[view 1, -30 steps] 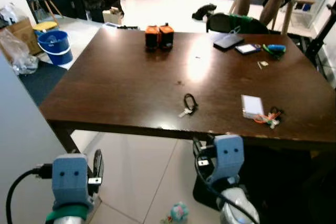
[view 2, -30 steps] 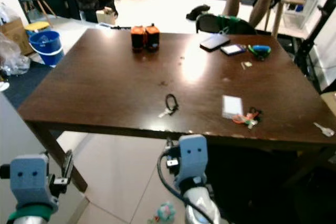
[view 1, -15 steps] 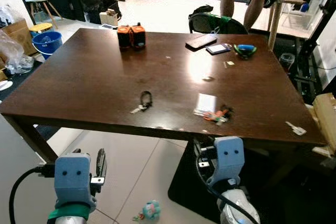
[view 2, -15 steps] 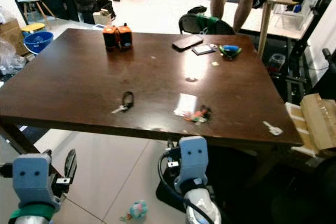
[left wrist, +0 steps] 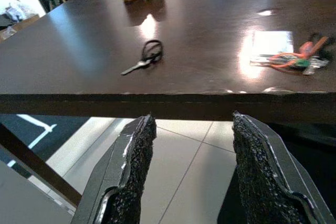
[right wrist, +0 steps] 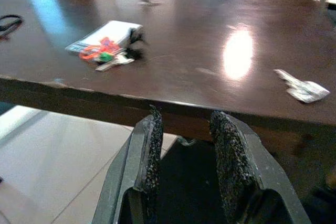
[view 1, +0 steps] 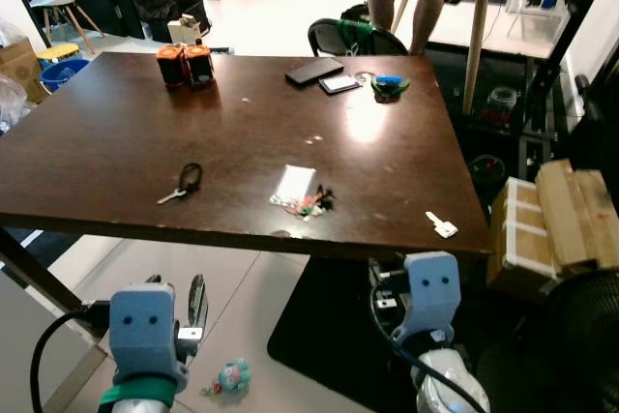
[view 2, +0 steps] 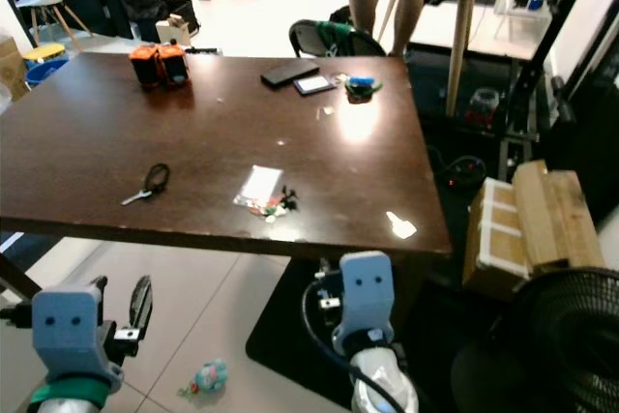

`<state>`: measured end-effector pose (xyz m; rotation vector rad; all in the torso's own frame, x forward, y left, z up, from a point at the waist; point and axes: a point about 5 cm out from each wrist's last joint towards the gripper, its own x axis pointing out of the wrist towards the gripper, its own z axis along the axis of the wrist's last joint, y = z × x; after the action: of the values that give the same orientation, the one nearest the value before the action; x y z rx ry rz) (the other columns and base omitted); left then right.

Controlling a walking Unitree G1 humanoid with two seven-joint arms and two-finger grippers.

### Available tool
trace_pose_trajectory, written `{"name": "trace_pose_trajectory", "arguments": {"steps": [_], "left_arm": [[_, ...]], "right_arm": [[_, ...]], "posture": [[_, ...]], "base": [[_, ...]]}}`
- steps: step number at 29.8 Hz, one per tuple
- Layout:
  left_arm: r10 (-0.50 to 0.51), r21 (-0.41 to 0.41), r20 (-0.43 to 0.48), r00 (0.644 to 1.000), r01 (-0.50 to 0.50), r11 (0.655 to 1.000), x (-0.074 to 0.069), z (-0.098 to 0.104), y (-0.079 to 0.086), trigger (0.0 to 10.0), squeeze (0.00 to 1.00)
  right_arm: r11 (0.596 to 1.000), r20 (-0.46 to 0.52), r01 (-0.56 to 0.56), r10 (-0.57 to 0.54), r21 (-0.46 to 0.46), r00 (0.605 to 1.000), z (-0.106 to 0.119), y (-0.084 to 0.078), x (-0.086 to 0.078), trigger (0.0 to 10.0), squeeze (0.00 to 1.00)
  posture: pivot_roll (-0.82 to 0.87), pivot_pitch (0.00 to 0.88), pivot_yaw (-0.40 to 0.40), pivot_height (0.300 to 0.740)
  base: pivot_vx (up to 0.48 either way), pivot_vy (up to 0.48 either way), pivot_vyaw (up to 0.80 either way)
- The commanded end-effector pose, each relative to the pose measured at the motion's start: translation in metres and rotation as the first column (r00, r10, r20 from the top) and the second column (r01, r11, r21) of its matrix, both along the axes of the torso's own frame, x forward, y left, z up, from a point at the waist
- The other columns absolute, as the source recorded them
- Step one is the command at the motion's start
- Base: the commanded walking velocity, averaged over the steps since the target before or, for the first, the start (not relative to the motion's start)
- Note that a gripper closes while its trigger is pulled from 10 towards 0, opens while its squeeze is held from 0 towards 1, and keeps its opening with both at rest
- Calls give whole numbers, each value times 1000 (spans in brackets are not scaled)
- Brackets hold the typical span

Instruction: Hang keys on a hook

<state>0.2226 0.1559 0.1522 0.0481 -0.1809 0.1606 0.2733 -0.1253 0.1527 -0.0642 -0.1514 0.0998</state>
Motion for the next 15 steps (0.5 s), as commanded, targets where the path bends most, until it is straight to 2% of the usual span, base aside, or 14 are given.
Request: {"name": "trace_pose_trajectory", "arguments": {"steps": [1,2,15], "left_arm": [[24,27,-17,1000,-24,999,-3,-3,4,10000,0],[32,34,-19,999,-32,999,-3,-3,5,10000,0],[24,55,-18,1000,-23,998,-3,-4,3,10000,0]], "right_arm": [[1000,-19,-9,9,6,1000,-4,3,-2,10000,0],[1000,-19,-9,9,6,1000,-4,3,-2,10000,0],[1000,-21,-9,9,6,1000,-4,3,-2,10000,0]], "posture": [[-125,143,118,740],[-125,143,118,740],[-125,143,118,740]], "base": [[0,480,0],[0,409,0],[0,0,0]]}}
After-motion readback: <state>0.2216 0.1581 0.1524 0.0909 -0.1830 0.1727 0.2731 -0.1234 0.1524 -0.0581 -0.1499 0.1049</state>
